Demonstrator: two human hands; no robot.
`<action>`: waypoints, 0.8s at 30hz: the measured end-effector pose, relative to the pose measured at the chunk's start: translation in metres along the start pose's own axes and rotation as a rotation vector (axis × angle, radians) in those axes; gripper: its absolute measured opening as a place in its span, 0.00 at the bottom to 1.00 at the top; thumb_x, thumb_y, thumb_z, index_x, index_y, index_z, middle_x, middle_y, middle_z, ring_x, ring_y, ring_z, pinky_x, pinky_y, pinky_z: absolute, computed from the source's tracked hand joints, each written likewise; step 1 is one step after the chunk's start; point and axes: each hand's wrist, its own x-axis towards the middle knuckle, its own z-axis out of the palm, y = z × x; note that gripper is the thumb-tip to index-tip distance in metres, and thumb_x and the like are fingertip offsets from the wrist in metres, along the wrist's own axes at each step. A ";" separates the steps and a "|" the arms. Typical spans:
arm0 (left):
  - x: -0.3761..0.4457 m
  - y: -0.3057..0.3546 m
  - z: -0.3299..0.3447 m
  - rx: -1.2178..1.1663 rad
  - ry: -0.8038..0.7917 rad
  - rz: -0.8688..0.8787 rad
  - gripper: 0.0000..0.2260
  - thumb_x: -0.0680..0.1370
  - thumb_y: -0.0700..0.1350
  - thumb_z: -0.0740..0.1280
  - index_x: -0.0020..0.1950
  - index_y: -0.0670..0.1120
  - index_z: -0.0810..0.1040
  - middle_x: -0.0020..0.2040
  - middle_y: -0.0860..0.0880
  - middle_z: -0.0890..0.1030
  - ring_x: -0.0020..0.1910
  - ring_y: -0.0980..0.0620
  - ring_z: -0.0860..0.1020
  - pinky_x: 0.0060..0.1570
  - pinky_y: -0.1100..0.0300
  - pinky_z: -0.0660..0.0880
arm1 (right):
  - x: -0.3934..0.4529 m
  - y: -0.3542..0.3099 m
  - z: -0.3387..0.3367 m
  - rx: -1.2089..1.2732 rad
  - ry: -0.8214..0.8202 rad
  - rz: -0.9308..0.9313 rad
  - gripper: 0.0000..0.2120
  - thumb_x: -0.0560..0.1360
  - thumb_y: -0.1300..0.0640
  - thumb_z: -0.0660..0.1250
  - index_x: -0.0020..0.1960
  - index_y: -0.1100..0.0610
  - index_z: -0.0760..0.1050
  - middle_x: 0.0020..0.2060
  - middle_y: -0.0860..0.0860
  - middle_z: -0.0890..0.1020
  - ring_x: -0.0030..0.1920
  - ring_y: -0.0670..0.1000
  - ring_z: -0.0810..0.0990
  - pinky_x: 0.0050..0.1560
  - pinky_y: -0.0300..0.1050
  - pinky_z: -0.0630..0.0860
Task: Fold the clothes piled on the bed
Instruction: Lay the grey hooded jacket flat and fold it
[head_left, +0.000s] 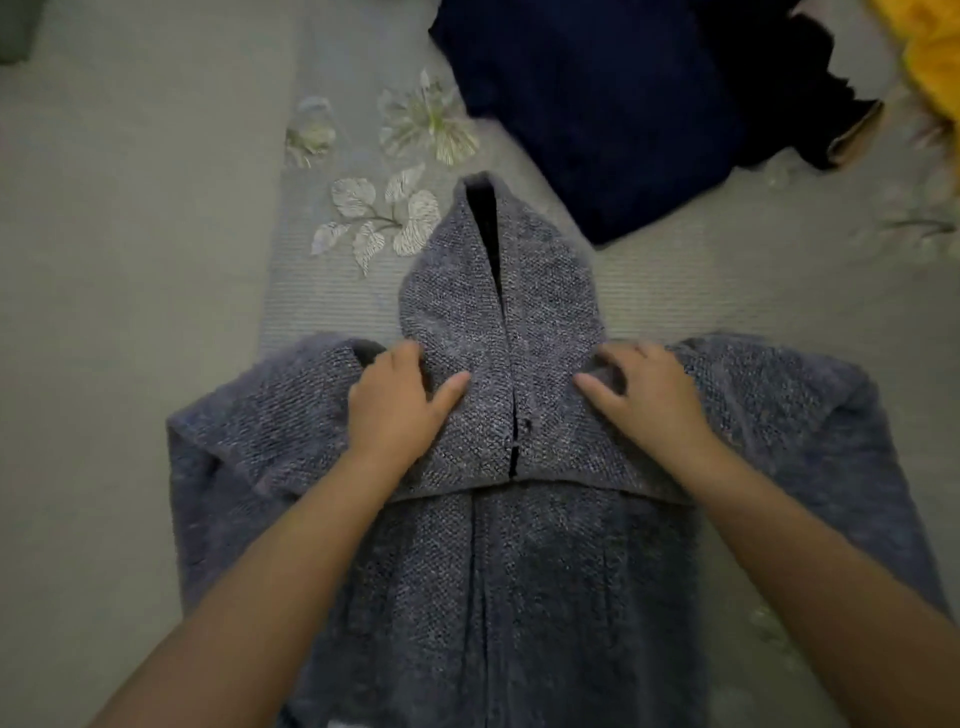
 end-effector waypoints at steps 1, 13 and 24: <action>0.009 0.008 0.003 -0.041 -0.074 -0.022 0.29 0.74 0.62 0.61 0.68 0.46 0.63 0.63 0.42 0.72 0.60 0.42 0.72 0.55 0.49 0.70 | 0.014 -0.007 0.006 0.075 0.009 0.059 0.28 0.74 0.47 0.66 0.70 0.56 0.65 0.63 0.59 0.70 0.63 0.58 0.68 0.62 0.47 0.65; 0.094 0.029 -0.051 -0.050 0.286 0.258 0.18 0.74 0.42 0.66 0.62 0.37 0.75 0.47 0.36 0.78 0.41 0.38 0.79 0.35 0.51 0.75 | 0.106 -0.024 -0.035 -0.032 0.576 -0.376 0.13 0.67 0.63 0.66 0.50 0.60 0.82 0.33 0.57 0.82 0.29 0.56 0.80 0.26 0.41 0.72; 0.217 0.079 -0.112 -0.117 0.153 0.078 0.30 0.79 0.52 0.59 0.76 0.50 0.47 0.74 0.35 0.51 0.73 0.38 0.53 0.70 0.49 0.54 | 0.219 -0.018 -0.122 0.006 -0.018 -0.015 0.26 0.79 0.52 0.57 0.75 0.49 0.53 0.70 0.56 0.65 0.68 0.57 0.65 0.64 0.47 0.64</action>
